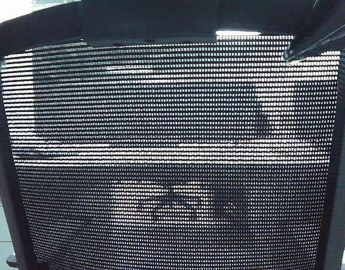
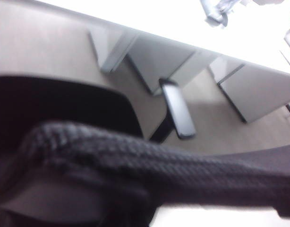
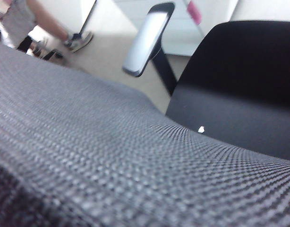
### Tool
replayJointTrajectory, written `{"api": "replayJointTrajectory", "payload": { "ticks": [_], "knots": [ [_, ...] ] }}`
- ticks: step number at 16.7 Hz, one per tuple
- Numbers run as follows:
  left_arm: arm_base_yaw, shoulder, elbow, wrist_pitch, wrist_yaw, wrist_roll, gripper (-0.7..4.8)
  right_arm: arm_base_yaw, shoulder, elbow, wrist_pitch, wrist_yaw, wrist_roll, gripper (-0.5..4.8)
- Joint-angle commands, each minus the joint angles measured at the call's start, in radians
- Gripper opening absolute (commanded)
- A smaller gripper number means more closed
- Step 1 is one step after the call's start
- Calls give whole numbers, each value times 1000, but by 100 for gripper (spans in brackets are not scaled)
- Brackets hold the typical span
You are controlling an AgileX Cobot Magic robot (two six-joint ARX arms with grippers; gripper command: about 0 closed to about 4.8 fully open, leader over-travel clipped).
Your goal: Push the black chair under the table.
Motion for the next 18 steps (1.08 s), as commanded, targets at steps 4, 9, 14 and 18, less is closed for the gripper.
{"api": "replayJointTrajectory", "payload": {
  "ticks": [4,9,14,18],
  "knots": [
    [0,39,2,111,-6,4,-6,0,7,6,61,40,-11,-6],
    [0,76,3,166,-10,0,-6,-1,9,6,90,52,-11,-6],
    [1,79,3,176,-12,0,-6,-1,41,6,161,72,-10,-6],
    [1,81,3,204,-13,0,-6,-1,84,10,233,72,-10,-6]
  ]
}}
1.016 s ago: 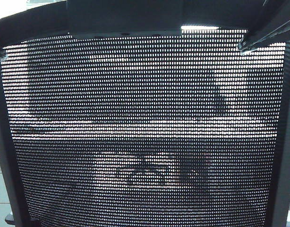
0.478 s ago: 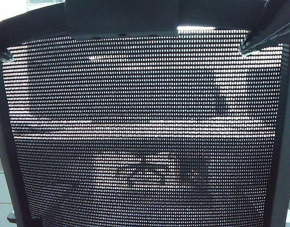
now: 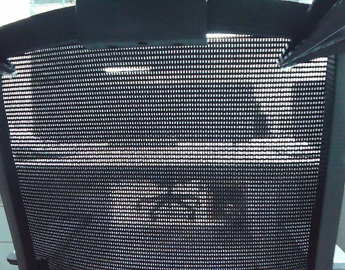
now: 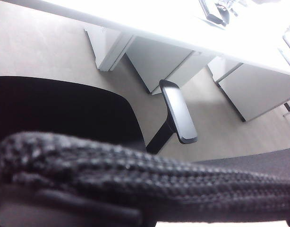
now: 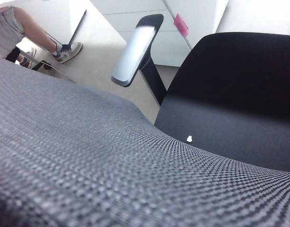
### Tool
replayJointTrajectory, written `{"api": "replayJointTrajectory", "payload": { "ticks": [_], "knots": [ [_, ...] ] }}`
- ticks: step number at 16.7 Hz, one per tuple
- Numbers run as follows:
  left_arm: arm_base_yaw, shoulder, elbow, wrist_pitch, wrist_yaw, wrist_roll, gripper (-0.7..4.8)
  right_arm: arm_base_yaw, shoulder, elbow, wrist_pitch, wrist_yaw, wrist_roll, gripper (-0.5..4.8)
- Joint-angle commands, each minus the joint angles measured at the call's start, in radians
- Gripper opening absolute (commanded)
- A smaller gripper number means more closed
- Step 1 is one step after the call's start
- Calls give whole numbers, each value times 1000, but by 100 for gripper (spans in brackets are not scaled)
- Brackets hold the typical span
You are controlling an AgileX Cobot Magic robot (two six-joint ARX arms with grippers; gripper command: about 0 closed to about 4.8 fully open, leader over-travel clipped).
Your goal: Push the black chair under the table.
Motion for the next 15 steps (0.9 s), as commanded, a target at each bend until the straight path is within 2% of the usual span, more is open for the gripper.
{"api": "replayJointTrajectory", "payload": {
  "ticks": [1,7,15],
  "knots": [
    [3,1,8,98,-25,0,-6,0,37,11,159,8,-12,-5],
    [3,43,8,134,-38,1,-6,-7,53,11,216,13,-12,-6],
    [3,141,9,250,-39,0,-6,-132,115,12,290,-3,-13,-6]
  ]
}}
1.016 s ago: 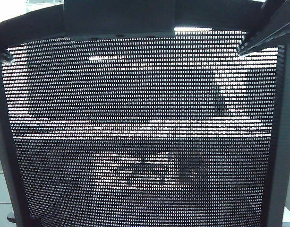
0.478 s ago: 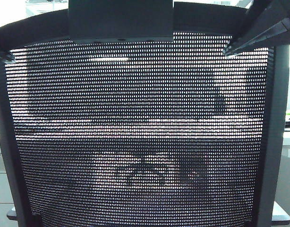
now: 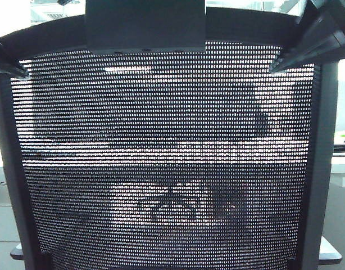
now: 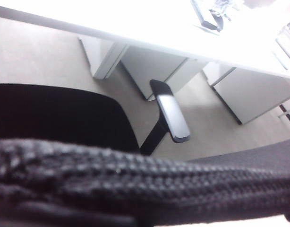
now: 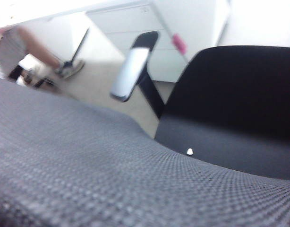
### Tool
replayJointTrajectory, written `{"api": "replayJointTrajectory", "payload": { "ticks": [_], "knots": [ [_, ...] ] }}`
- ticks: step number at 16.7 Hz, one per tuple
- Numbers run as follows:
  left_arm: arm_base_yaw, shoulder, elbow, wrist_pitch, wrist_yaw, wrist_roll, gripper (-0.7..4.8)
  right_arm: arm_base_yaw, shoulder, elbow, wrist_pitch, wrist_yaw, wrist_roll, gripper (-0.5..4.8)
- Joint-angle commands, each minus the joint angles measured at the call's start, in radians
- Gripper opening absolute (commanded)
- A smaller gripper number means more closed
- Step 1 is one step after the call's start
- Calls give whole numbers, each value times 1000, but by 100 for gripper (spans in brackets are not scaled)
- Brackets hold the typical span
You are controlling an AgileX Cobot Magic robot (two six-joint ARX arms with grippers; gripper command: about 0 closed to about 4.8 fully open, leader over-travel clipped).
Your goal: Push the black chair under the table.
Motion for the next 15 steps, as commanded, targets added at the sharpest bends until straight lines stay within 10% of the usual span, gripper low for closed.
{"api": "replayJointTrajectory", "payload": {
  "ticks": [1,15],
  "knots": [
    [5,33,8,109,-48,0,-6,-36,27,13,163,52,-9,-6],
    [5,270,10,453,-67,-43,-6,-66,192,14,377,56,-2,-6]
  ]
}}
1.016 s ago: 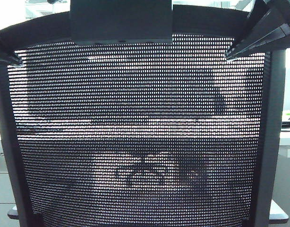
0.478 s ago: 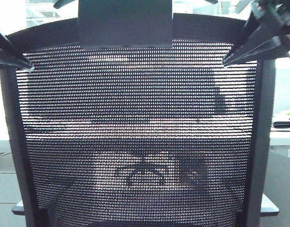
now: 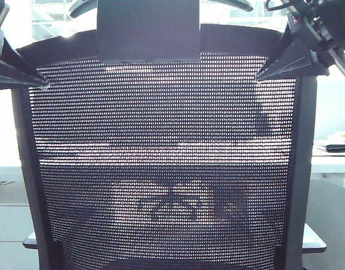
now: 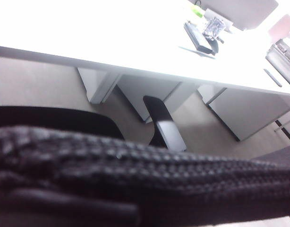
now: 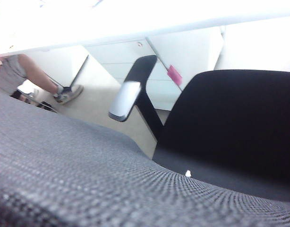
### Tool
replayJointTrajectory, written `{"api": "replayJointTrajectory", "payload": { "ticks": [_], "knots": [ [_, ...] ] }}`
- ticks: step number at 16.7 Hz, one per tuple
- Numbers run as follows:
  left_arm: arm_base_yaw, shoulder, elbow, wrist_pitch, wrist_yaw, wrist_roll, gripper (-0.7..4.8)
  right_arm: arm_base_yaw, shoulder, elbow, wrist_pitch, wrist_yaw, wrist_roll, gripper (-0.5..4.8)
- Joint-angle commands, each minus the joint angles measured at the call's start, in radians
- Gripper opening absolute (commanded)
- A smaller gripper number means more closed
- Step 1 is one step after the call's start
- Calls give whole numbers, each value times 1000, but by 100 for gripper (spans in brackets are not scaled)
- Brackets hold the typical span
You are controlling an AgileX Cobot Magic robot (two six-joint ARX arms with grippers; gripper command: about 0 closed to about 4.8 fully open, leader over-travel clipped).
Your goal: Push the black chair under the table.
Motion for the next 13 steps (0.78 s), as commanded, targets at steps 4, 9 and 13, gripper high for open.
{"api": "replayJointTrajectory", "payload": {
  "ticks": [4,9,13],
  "knots": [
    [5,41,10,116,-100,-3,-6,-26,84,20,187,51,3,-6],
    [-16,93,10,204,-123,-18,-6,-26,169,113,198,39,-6,-5],
    [-39,147,10,289,-145,-18,-6,-25,233,152,213,25,-6,-6]
  ]
}}
